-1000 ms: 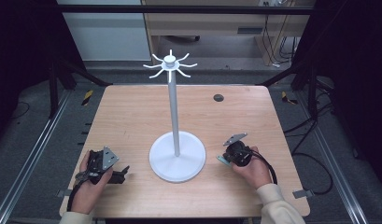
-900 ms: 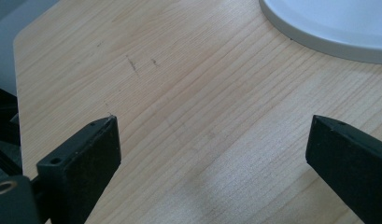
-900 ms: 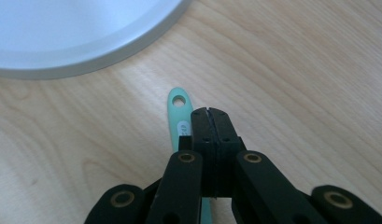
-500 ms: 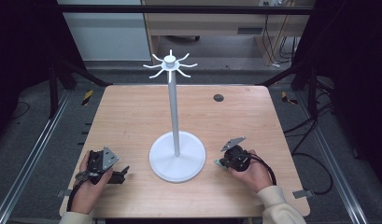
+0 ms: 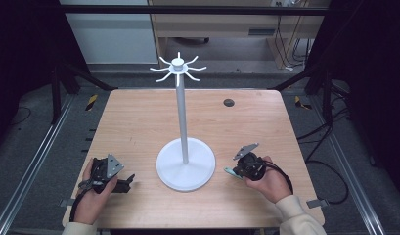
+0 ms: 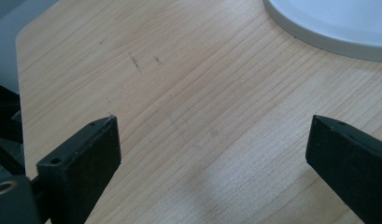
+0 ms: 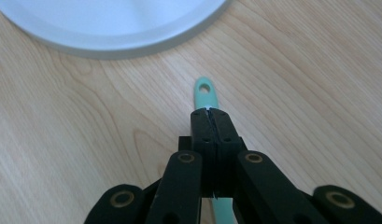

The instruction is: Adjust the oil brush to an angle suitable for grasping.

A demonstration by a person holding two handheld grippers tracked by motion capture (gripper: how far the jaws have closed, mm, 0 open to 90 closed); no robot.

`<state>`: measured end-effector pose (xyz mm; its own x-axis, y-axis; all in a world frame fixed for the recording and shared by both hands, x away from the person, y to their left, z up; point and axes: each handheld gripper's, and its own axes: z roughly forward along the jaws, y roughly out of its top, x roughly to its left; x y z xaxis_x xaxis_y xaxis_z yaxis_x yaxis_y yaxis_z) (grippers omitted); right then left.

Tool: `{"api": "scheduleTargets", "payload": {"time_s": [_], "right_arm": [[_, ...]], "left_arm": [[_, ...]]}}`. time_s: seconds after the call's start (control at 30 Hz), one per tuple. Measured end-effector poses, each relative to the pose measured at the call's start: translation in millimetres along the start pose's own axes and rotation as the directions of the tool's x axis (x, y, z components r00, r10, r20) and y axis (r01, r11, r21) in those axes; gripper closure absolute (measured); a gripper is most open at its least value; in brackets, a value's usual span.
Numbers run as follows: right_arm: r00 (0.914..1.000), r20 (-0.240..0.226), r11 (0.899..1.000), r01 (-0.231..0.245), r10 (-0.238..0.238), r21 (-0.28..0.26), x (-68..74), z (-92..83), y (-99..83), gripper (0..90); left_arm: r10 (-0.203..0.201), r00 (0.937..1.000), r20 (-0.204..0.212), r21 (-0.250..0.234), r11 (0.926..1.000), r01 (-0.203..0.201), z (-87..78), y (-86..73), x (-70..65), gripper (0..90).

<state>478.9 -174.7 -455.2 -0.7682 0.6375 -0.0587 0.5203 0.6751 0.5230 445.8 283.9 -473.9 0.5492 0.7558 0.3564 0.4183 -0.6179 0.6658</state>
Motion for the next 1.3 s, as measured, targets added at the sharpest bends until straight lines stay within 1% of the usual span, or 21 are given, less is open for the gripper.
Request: {"api": "scheduleTargets", "payload": {"time_s": [0.07,0.2,0.27,0.43,0.5,0.53,0.57,0.6,0.73,0.77,0.83,0.9,0.97,1.0,1.07,1.1,1.13,1.23,1.27,1.3], "right_arm": [[0.9998,0.012,1.000,0.013,-0.013,0.024,-1.7,-6.7,-3.2,89.2],[0.9996,0.025,0.998,0.013,-0.014,0.064,-5.0,-15.5,-12.0,88.4],[0.9993,0.031,0.996,0.020,-0.023,0.089,-6.7,-18.4,-16.8,87.8],[0.9992,0.037,0.994,0.012,-0.016,0.111,-8.6,-21.7,-24.5,85.8],[0.9988,0.044,0.991,0.017,-0.023,0.131,-10.6,-23.4,-28.0,84.1],[0.9985,0.045,0.991,0.025,-0.032,0.133,-11.3,-23.6,-28.8,83.4],[0.9985,0.046,0.990,0.021,-0.028,0.138,-11.3,-23.9,-29.0,82.4],[0.9985,0.041,0.989,0.030,-0.037,0.142,-12.3,-24.2,-29.3,81.6],[0.9984,0.039,0.987,0.034,-0.041,0.159,-12.3,-24.4,-29.5,79.2],[0.9983,0.037,0.985,0.040,-0.046,0.169,-12.8,-24.5,-29.4,77.3],[0.9986,0.029,0.984,0.038,-0.044,0.173,-13.4,-24.7,-29.5,75.8],[0.9988,0.024,0.982,0.037,-0.042,0.184,-13.5,-24.4,-29.6,75.6],[0.9983,0.019,0.979,0.050,-0.055,0.195,-14.3,-23.5,-29.7,75.4],[0.9983,0.019,0.979,0.050,-0.055,0.195,-14.3,-23.5,-29.7,75.4],[0.9985,0.020,0.976,0.045,-0.050,0.215,-14.7,-22.5,-30.2,75.1],[0.9978,0.020,0.975,0.057,-0.063,0.216,-16.3,-22.0,-30.6,75.1],[0.9984,0.024,0.974,0.045,-0.051,0.223,-16.2,-22.0,-30.6,75.1],[0.9983,0.014,0.973,0.052,-0.057,0.226,-18.8,-20.8,-32.1,74.9],[0.9987,0.014,0.972,0.045,-0.049,0.233,-18.2,-20.2,-32.1,74.7],[0.9985,0.010,0.971,0.051,-0.055,0.234,-18.2,-19.6,-32.3,74.7]], "left_arm": [[0.001,1.0000,0.002,0.001,1.0000,-0.001,0.2,0.3,-0.6,2.8],[0.003,1.0000,0.001,0.003,1.0000,-0.003,0.3,0.3,-0.7,2.8],[0.003,1.0000,0.001,0.003,1.0000,-0.003,0.2,0.3,-0.7,2.7],[0.005,1.0000,0.002,0.005,1.0000,-0.005,0.6,0.4,-1.1,2.8],[0.006,1.0000,0.001,0.004,1.0000,-0.006,0.5,0.5,-1.1,2.8],[0.005,1.0000,0.002,0.005,1.0000,-0.005,0.7,0.4,-1.2,2.8],[0.005,1.0000,0.002,0.005,1.0000,-0.005,0.7,0.4,-1.2,2.7],[0.006,1.0000,0.001,0.006,1.0000,-0.006,0.6,0.4,-1.1,2.7],[0.006,1.0000,0.000,0.006,1.0000,-0.006,0.6,0.3,-1.0,2.8],[0.007,1.0000,0.001,0.007,1.0000,-0.007,0.7,0.3,-0.9,2.7],[0.005,1.0000,0.001,0.006,1.0000,-0.005,0.6,0.2,-0.9,2.7],[0.005,1.0000,0.000,0.005,1.0000,-0.005,0.3,0.2,-1.1,2.8],[0.007,1.0000,0.001,0.005,1.0000,-0.007,0.5,0.4,-1.2,2.7],[0.007,1.0000,0.001,0.005,1.0000,-0.007,0.5,0.4,-1.2,2.7],[0.009,1.0000,0.001,0.007,0.9999,-0.009,0.7,0.5,-1.4,2.7],[0.009,1.0000,0.001,0.007,0.9999,-0.009,0.7,0.5,-1.4,2.7],[0.008,1.0000,0.002,0.007,0.9999,-0.008,0.8,0.5,-1.4,2.7],[0.007,1.0000,0.002,0.009,0.9999,-0.007,0.7,0.2,-1.1,2.8],[0.007,1.0000,0.001,0.007,0.9999,-0.007,0.6,0.1,-1.2,2.7],[0.007,1.0000,0.001,0.007,0.9999,-0.007,0.6,0.1,-1.2,2.7]]}}
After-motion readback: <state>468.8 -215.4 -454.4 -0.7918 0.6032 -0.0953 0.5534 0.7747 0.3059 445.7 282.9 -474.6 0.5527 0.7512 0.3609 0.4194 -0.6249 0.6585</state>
